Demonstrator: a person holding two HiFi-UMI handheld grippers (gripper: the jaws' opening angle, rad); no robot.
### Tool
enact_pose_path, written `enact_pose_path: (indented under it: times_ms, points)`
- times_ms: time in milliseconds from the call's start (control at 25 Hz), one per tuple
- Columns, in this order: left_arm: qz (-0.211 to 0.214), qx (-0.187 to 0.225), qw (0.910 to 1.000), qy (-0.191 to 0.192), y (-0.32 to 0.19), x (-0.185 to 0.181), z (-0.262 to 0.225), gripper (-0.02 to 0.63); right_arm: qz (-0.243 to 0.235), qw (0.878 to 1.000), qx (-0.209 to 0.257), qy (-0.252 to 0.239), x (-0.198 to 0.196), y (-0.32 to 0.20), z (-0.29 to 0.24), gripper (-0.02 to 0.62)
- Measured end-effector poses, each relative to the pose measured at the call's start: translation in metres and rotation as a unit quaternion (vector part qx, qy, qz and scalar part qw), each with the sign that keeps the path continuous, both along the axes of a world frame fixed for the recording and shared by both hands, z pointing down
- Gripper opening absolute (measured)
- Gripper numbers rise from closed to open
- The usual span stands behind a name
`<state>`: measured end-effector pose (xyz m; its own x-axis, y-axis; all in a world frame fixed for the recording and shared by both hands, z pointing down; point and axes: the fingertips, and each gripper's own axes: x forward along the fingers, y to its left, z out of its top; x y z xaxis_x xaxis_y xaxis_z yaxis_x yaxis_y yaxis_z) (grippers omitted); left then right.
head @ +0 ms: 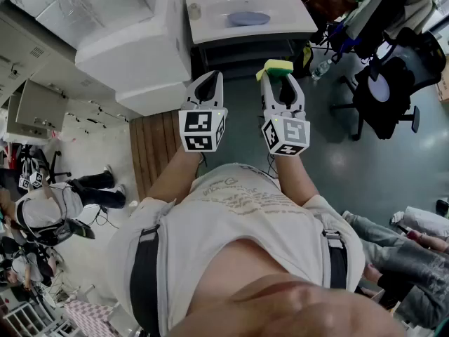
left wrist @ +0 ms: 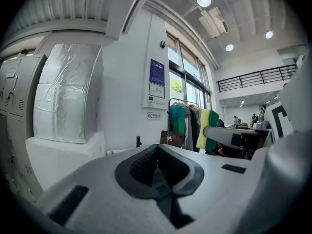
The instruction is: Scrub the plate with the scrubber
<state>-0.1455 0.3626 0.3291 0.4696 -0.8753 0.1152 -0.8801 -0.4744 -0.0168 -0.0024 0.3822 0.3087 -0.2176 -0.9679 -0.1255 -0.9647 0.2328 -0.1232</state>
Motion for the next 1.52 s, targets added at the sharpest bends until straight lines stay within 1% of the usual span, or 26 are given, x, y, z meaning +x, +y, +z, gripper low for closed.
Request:
enact_pose_path:
  times_ms: [360, 600, 800, 1120, 1520]
  points:
    - [0.006, -0.007, 0.9999, -0.004, 0.007, 0.018, 0.007, 0.021, -0.003, 1.0, -0.002, -0.02, 0.014, 0.01, 0.005, 0.193]
    - [0.007, -0.008, 0.9999, -0.005, 0.004, 0.043, 0.01, 0.021, -0.008, 1.0, -0.001, -0.027, 0.036, 0.009, 0.009, 0.195]
    - [0.003, -0.011, 0.9999, -0.003, 0.0, 0.064, 0.014, 0.021, -0.017, 1.0, 0.002, -0.026, 0.055, 0.004, 0.013, 0.195]
    - [0.003, -0.015, 0.9999, -0.002, -0.002, 0.089, 0.021, 0.021, -0.03, 0.999, 0.001, -0.02, 0.073, 0.001, 0.019, 0.195]
    - [0.003, -0.009, 1.0, 0.001, -0.037, 0.09, 0.03, 0.021, -0.03, 0.999, 0.003, -0.014, 0.075, -0.034, 0.027, 0.196]
